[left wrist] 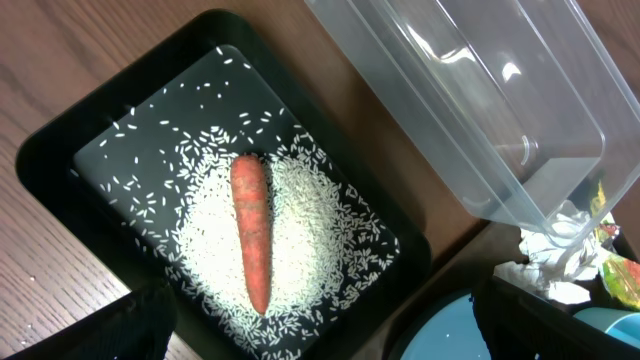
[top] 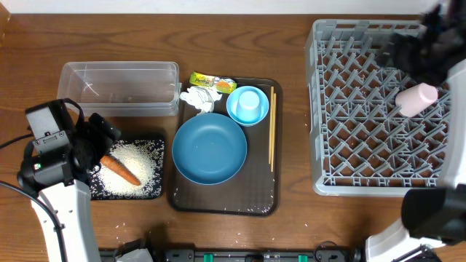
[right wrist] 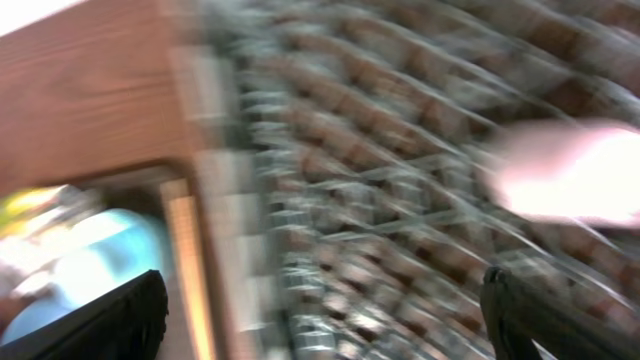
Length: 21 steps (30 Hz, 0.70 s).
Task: Sort waste into correct bins and load items into the dishwasher rack
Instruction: 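Move the right gripper back to the light blue cup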
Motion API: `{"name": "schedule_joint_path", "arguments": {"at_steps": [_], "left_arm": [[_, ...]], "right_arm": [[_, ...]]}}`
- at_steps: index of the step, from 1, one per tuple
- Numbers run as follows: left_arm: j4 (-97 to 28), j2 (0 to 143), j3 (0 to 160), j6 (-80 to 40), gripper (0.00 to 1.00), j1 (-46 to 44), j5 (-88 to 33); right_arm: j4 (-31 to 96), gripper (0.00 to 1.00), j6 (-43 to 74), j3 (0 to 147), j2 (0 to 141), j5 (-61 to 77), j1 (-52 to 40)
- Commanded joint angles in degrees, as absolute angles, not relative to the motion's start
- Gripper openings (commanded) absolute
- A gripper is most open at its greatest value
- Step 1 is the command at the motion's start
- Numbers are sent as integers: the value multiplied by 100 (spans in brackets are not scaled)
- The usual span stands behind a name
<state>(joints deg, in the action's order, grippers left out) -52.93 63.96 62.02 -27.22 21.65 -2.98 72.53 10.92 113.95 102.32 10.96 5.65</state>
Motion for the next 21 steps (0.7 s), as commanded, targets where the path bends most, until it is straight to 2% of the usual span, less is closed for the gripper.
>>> {"name": "schedule_joint_path", "arguments": {"at_steps": [1, 9, 15, 21], "left_arm": [[-5310, 6410, 6272, -2755, 96, 2196, -231], [-5310, 6410, 6272, -2755, 97, 2196, -231], [-5310, 6410, 6272, -2755, 97, 2196, -231], [-5310, 6410, 6272, -2755, 97, 2196, -231]], "right_arm": [[7050, 99, 965, 11452, 10221, 1433, -399], [6163, 99, 1619, 11452, 11048, 504, -2364], [5990, 99, 2182, 11452, 11799, -311, -3098], [5940, 98, 2357, 11452, 12401, -469, -3435]]}}
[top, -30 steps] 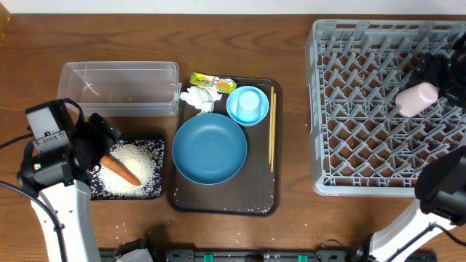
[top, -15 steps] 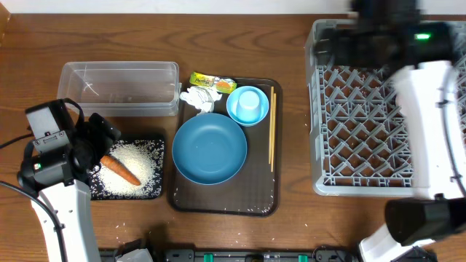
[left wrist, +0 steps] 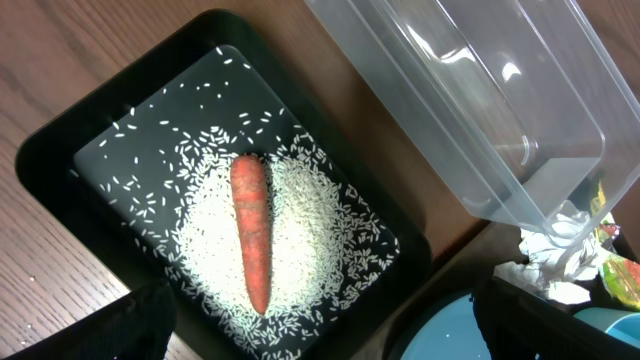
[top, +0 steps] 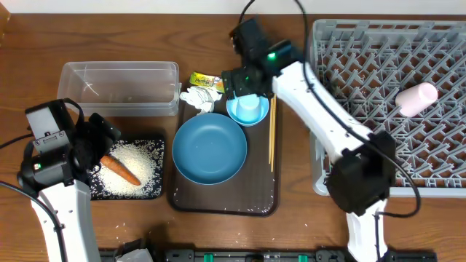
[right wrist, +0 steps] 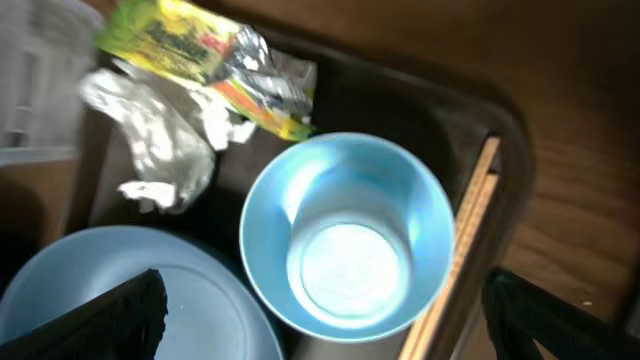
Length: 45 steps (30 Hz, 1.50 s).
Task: Sort waste into correct bins and load items into the dishwasher rack
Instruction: 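Move the right gripper back to the light blue cup, then close the right gripper on the light blue cup and lift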
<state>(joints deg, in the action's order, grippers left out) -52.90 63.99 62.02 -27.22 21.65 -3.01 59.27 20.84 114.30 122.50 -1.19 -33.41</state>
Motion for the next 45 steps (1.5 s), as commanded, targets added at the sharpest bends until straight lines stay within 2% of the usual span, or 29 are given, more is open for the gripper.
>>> {"name": "schedule_joint_path", "arguments": {"at_steps": [1, 10, 20, 28, 30, 38, 45], "left_arm": [[-5310, 6410, 6270, -2755, 97, 2196, -231], [-5310, 6410, 6272, -2755, 97, 2196, -231], [-5310, 6410, 6272, -2755, 97, 2196, -231], [-5310, 6410, 6272, -2755, 97, 2196, -231], [-5310, 6410, 6272, -2755, 97, 2196, -231], [-5310, 6410, 6272, -2755, 97, 2196, -231], [-5310, 6410, 6272, -2755, 97, 2196, -231]], "right_arm": [[5972, 97, 2488, 11452, 12495, -631, -3459], [6071, 96, 2633, 11452, 12835, -617, -3465], [6106, 88, 2674, 11452, 13126, -447, -3463], [6106, 66, 2676, 11454, 13126, -449, -3463], [6114, 66, 2674, 11474, 13078, -449, -3454], [6335, 65, 2600, 11909, 12291, -449, -3194], [6353, 63, 2456, 12044, 10916, -445, -2515]]}}
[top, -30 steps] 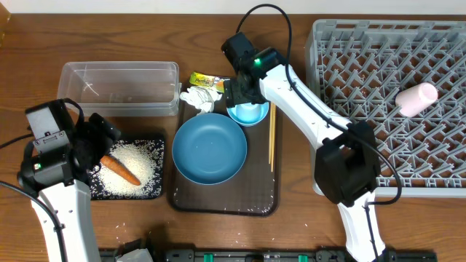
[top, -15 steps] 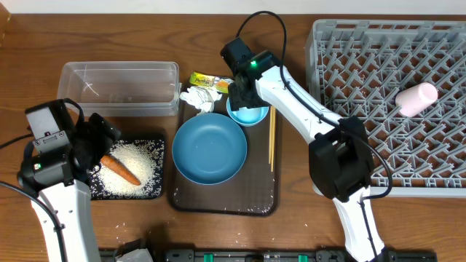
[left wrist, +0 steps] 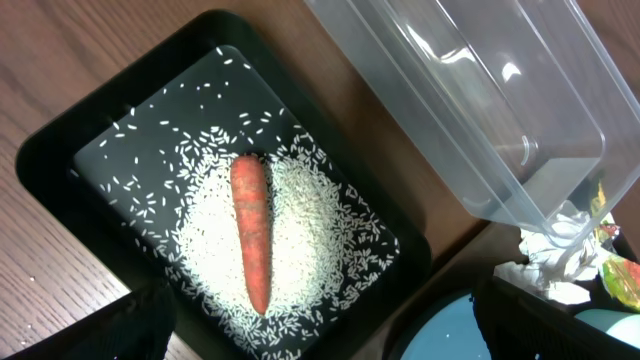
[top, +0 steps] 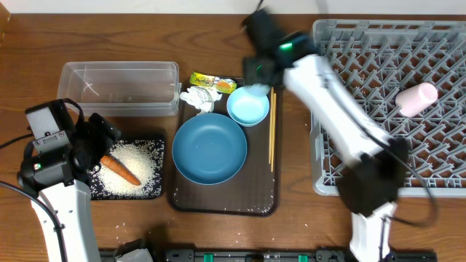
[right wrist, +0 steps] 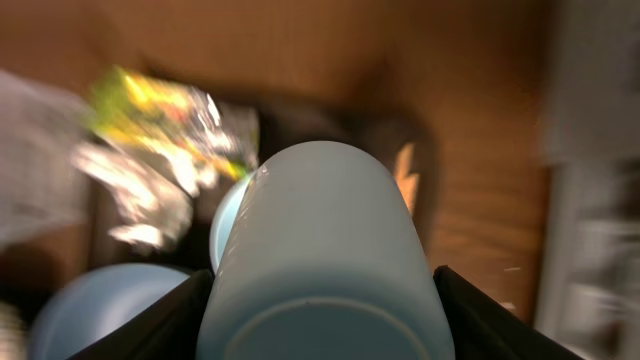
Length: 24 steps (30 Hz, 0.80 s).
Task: Sort waste into correct bins and load items into the dishwasher rack
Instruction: 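Close the right gripper on the light blue cup and lift, then carry the light blue cup right and place it in the rack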
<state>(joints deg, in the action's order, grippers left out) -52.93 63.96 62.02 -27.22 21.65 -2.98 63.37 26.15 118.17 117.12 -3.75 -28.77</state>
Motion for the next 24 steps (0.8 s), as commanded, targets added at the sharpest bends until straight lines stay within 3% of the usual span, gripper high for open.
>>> {"name": "schedule_joint_path", "arguments": {"at_steps": [1, 11, 19, 24], "left_arm": [[-5312, 6410, 6272, -2755, 97, 2196, -231], [-5310, 6410, 6272, -2755, 97, 2196, -231], [-5310, 6410, 6272, -2755, 97, 2196, -231], [-5310, 6410, 6272, -2755, 97, 2196, -231]], "right_arm": [[6386, 63, 2366, 12044, 10691, -447, -2355], [7247, 63, 1782, 12044, 9345, -668, 331], [7428, 62, 1973, 11863, 9561, -397, 2462], [7413, 64, 1968, 11834, 10116, -467, 3107]]}}
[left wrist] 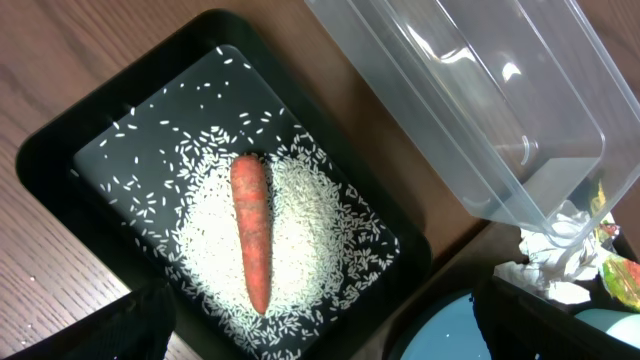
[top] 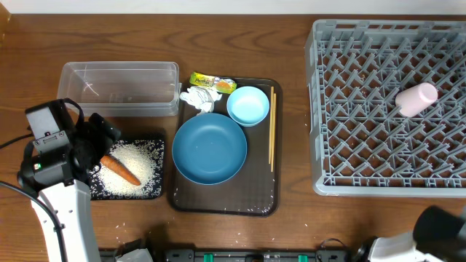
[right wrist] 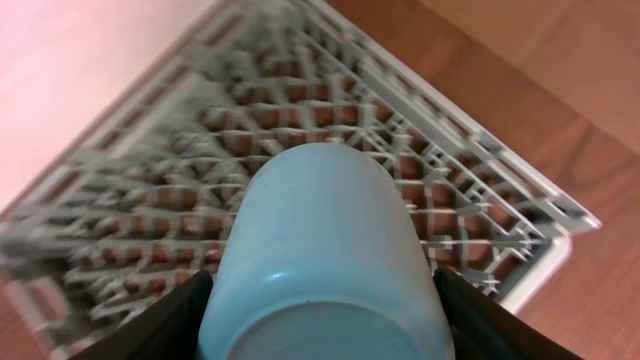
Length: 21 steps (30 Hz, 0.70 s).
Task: Sort waste into correct bins and load items into the dishwasher rack
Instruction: 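Carry the light blue cup right and place it in the rack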
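My right gripper is shut on a light blue cup, held high over the grey dishwasher rack; that arm's hand is outside the overhead view. In the rack lies a pink cup. On the brown tray sit a blue plate, a small blue bowl, chopsticks, a yellow wrapper and crumpled tissue. My left gripper hangs open above a black tray holding a carrot on rice.
A clear plastic bin stands behind the black tray, left of the brown tray. The right arm's base shows at the bottom right corner. Loose rice grains lie on the table near the trays' front edges.
My right gripper, holding the blue cup over the brown tray's back, is now high over the rack with the cup and gone from the overhead view. The left arm has not moved.
The right arm was over the rack while the blue cup stood in the small bowl on the tray. Then my open right gripper hung above the cup. Then it held the cup lifted off the bowl, and now holds it over the rack. The left stayed still.
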Motion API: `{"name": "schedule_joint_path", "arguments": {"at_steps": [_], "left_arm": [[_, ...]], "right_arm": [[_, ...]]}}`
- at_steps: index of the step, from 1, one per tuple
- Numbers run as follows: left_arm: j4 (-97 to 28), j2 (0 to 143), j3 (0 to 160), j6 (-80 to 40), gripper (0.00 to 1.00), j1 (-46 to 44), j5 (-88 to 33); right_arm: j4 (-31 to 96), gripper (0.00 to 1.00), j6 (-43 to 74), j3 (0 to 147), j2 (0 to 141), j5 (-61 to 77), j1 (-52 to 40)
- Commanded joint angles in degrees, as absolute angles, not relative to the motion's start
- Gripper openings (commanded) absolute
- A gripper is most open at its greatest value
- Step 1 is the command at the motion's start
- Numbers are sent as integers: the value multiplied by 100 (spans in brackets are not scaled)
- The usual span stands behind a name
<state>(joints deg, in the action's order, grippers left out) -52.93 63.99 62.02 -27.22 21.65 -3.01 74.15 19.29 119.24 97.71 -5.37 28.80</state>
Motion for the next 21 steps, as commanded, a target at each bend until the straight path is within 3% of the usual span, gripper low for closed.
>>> {"name": "schedule_joint_path", "arguments": {"at_steps": [1, 18, 21], "left_arm": [[-5310, 6410, 6270, -2755, 97, 2196, -231], [-5310, 6410, 6272, -2755, 97, 2196, -231], [-5310, 6410, 6272, -2755, 96, 2196, -231]], "right_arm": [[7393, 64, 1968, 11834, 10243, -467, 3210], [7166, 68, 1857, 11834, 11719, -246, 3935], [7240, 79, 1857, 11834, 11758, -224, 3935]]}}
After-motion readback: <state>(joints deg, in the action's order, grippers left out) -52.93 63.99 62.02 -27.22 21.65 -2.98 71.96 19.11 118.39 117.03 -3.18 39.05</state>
